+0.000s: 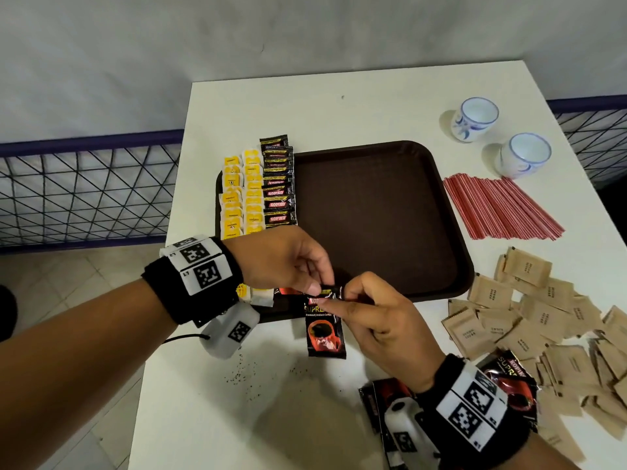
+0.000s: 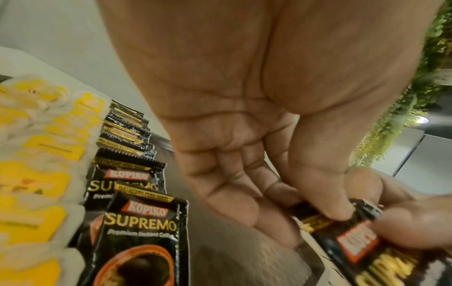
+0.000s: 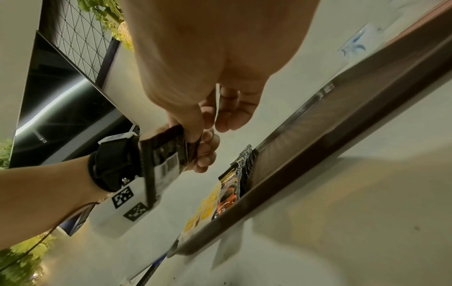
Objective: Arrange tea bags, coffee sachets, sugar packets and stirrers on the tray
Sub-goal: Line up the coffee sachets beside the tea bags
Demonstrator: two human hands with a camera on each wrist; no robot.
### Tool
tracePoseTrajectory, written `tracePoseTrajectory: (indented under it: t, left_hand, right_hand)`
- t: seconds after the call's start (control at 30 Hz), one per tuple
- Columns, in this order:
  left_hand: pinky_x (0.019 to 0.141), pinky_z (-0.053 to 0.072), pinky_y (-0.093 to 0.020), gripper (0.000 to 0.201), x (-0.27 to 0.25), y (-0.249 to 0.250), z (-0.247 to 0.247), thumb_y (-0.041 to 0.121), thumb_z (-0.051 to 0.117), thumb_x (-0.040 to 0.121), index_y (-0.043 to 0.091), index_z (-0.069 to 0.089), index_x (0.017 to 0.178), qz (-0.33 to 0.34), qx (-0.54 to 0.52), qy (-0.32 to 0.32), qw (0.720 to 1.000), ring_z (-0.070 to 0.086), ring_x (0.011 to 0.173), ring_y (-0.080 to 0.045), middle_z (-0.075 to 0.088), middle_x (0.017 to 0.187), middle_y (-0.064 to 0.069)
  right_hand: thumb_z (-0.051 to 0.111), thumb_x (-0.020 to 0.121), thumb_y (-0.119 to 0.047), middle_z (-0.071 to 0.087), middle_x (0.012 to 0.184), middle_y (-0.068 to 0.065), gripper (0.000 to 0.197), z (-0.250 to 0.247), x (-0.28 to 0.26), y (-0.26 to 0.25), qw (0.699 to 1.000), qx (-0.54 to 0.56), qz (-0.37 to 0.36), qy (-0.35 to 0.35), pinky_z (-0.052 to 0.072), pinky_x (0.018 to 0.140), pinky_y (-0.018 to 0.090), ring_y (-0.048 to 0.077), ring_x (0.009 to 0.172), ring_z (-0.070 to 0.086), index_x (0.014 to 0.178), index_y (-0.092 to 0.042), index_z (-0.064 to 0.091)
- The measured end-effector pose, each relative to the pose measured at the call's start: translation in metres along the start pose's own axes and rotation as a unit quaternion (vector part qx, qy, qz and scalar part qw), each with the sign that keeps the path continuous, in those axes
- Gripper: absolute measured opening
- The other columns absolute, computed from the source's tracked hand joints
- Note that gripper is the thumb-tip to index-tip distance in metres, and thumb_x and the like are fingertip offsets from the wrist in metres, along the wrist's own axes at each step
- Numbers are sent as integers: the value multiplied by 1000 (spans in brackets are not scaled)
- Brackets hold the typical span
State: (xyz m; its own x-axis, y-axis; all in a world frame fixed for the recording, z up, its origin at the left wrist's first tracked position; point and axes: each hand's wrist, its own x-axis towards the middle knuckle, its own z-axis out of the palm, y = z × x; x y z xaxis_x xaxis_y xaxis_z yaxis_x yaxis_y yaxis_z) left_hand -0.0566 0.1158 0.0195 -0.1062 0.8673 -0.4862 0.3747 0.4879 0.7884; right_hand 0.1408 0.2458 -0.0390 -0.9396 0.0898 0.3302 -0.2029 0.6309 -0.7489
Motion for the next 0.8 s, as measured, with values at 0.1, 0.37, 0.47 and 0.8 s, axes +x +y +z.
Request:
tracePoseTrajectory:
  t: [0.1, 0.37, 0.47, 0.8]
  left_hand:
    - [69, 53, -21, 16, -8, -7, -19, 8, 77, 81, 20, 75, 92, -15, 26, 66, 997, 67, 71, -8, 73, 77, 10]
    - [62, 44, -6, 17, -16, -26, -48, 7, 80, 78, 18, 77, 90, -67, 41, 147, 986, 63, 64, 5, 73, 74, 7]
    - [62, 45, -6, 18, -9, -29, -43, 7, 80, 78, 18, 77, 91, -73, 50, 146, 985, 63, 64, 5, 73, 73, 8]
    - [66, 48, -9, 16, -1, -39, -29, 16, 81, 78, 24, 79, 91, -93, 98, 140, 981, 65, 75, 2, 73, 78, 12]
  right_hand:
    - [54, 90, 11, 61, 94, 0, 49, 5, 11, 4, 986, 94, 128, 50, 52, 76, 21, 12, 81, 63, 122, -22, 70]
    - [42, 95, 10, 71, 98, 2, 45, 19, 46, 23, 891, 224, 394, -23, 58, 70, 26, 17, 86, 71, 134, -10, 54]
    - [41, 95, 10, 71, 99, 2, 47, 24, 52, 23, 884, 232, 405, -32, 57, 71, 25, 17, 88, 70, 136, -10, 52]
    - [50, 92, 4, 69, 103, -4, 50, 44, 64, 23, 886, 209, 409, -59, 55, 95, 44, 14, 94, 69, 138, -14, 52]
